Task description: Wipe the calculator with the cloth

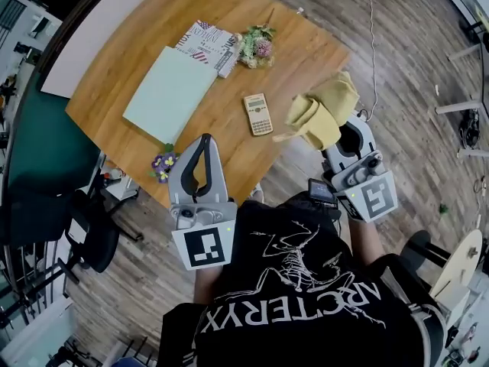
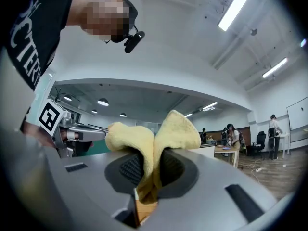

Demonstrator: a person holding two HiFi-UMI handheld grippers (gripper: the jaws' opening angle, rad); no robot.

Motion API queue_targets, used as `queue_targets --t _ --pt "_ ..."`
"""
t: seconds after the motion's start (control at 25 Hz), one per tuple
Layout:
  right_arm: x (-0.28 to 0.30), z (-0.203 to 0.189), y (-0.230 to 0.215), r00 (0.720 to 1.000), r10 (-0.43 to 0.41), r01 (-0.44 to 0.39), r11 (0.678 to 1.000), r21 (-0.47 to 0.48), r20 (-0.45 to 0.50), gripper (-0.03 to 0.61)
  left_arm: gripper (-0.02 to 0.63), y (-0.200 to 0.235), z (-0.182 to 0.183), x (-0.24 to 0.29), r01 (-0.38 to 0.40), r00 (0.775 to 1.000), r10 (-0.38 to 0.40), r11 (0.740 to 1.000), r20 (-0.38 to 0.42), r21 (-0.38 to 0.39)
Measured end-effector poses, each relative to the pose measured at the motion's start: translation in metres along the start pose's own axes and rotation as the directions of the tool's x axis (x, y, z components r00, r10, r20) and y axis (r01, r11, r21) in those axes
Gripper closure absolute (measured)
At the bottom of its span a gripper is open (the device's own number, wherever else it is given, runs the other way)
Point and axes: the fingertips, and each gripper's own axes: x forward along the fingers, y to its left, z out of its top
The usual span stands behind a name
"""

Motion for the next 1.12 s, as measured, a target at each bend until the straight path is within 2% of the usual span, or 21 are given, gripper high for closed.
queue_targets --t 0.12,0.24,0.32,0.4,0.48,0.56,0.64,0.8,0.88,0.96,1.12 --pt "0.024 -0.002 -0.009 1.000 -0.012 0.012 1.000 -0.005 -0.013 0.525 0.604 0.010 -0.006 0.021 0.026 1.000 -0.026 1.000 -0.007 -0.002" --pt "0.027 -0.029 -0.019 0.999 -0.010 0.010 1.000 0.004 -0.054 0.525 0.604 0.014 -0.011 0.033 0.028 0.999 -0.029 1.000 -0.021 -0.009" --pt "0.029 -0.054 -0.022 0.994 0.019 -0.023 0.999 -0.030 -0.110 0.525 0.604 0.015 -0.014 0.034 0.014 0.999 -0.014 1.000 -0.033 -0.012" --pt "0.039 -0.087 -0.020 0.970 0.081 -0.101 0.992 -0.080 -0.227 0.525 0.604 0.017 -0.017 0.032 -0.011 0.999 0.011 1.000 -0.048 -0.015" --pt "0.053 -0.135 -0.015 0.907 0.145 -0.200 0.974 -0.103 -0.396 0.525 0.604 0.018 -0.020 0.029 -0.037 0.998 0.036 0.999 -0.060 -0.015" --pt "0.073 -0.186 -0.008 0.835 0.206 -0.298 0.949 -0.103 -0.511 0.525 0.604 0.021 -0.022 0.026 -0.061 0.996 0.061 0.998 -0.071 -0.003" --pt "0.089 -0.238 0.000 0.747 0.258 -0.407 0.906 -0.114 -0.613 0.525 0.604 0.022 -0.025 0.023 -0.091 0.992 0.091 0.996 -0.085 0.001" --pt "0.098 -0.338 0.013 0.570 0.270 -0.568 0.812 -0.135 -0.776 0.525 0.604 0.018 -0.027 0.019 -0.133 0.985 0.134 0.991 -0.106 0.012" --pt "0.100 -0.379 0.017 0.496 0.248 -0.629 0.764 -0.147 -0.832 0.525 0.604 0.017 -0.026 0.019 -0.148 0.982 0.149 0.989 -0.112 0.018" --pt "0.102 -0.413 0.018 0.441 0.214 -0.674 0.721 -0.164 -0.872 0.525 0.604 0.018 -0.026 0.019 -0.164 0.979 0.165 0.986 -0.117 0.022" --pt "0.103 -0.455 0.022 0.373 0.158 -0.736 0.650 -0.188 -0.914 0.525 0.604 0.019 -0.022 0.018 -0.191 0.974 0.193 0.981 -0.121 0.028"
